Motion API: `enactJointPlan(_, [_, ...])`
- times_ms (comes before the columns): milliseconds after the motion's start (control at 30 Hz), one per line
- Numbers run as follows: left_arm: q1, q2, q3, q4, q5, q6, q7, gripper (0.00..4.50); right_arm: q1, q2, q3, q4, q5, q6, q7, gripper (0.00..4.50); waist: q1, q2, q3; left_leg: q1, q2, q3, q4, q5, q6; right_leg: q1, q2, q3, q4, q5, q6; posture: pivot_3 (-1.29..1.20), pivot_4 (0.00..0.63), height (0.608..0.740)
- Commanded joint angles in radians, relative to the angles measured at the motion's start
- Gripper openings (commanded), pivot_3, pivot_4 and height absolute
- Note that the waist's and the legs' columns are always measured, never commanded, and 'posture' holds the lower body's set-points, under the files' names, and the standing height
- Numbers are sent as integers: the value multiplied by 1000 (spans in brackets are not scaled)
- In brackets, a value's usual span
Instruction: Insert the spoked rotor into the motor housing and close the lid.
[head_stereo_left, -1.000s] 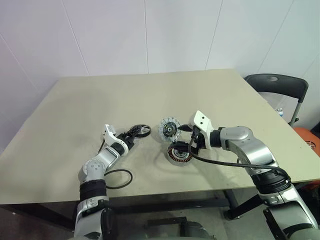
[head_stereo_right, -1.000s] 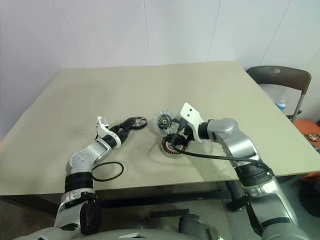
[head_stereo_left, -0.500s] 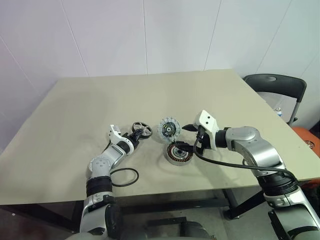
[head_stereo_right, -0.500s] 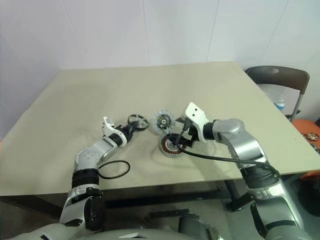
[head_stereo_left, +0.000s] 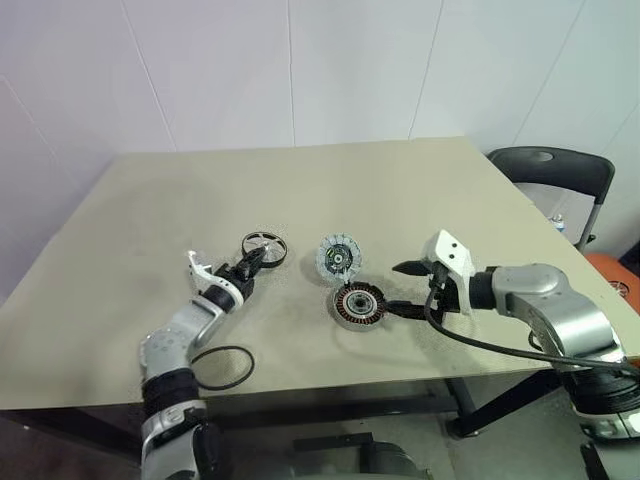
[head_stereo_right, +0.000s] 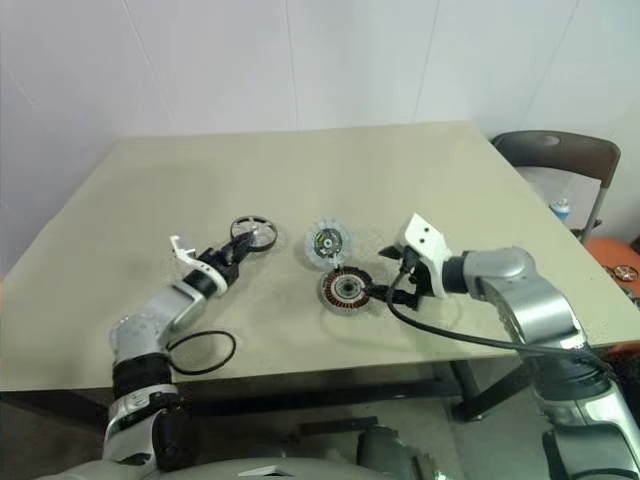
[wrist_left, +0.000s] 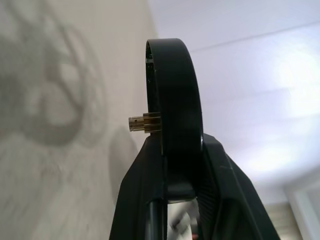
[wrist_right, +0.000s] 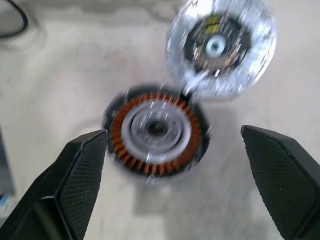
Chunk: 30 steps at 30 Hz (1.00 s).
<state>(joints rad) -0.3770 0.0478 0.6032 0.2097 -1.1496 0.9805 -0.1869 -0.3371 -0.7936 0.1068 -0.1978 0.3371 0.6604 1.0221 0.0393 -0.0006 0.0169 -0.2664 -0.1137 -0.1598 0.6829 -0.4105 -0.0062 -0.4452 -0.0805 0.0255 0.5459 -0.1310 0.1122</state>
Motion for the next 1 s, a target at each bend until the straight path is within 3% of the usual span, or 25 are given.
enactJointPlan(33, [1, 37, -45, -105, -92, 69, -86, 455, 18, -36, -38, -53, 17, -16, 20, 4500, 2, 0, 0, 0, 0, 0, 0, 0, 0, 0, 0, 0, 0, 0, 0, 0, 0, 740])
enactJointPlan(267, [-22, 59, -152, -140, -125, 117, -221, 455, 54, -85, -86, -89, 54, -2, 45, 4500, 1, 0, 0, 0, 0, 0, 0, 0, 0, 1, 0, 0, 0, 0, 0, 0, 0, 740])
enactJointPlan(533, [-81, 69, -318, -1, 30, 106, -288, 455, 96, -101, -130, -132, 78, 9, 25, 4500, 2, 0, 0, -1, 0, 0, 0, 0, 0, 2, 0, 0, 0, 0, 0, 0, 0, 740])
enactJointPlan(1000, [-197, 24, -437, 210, 185, 130, -382, 455, 117, -62, -143, -176, 106, 19, -54, 4500, 2, -1, 0, -1, 0, 0, 0, 0, 0, 2, 0, 0, 0, 0, 0, 0, 0, 740])
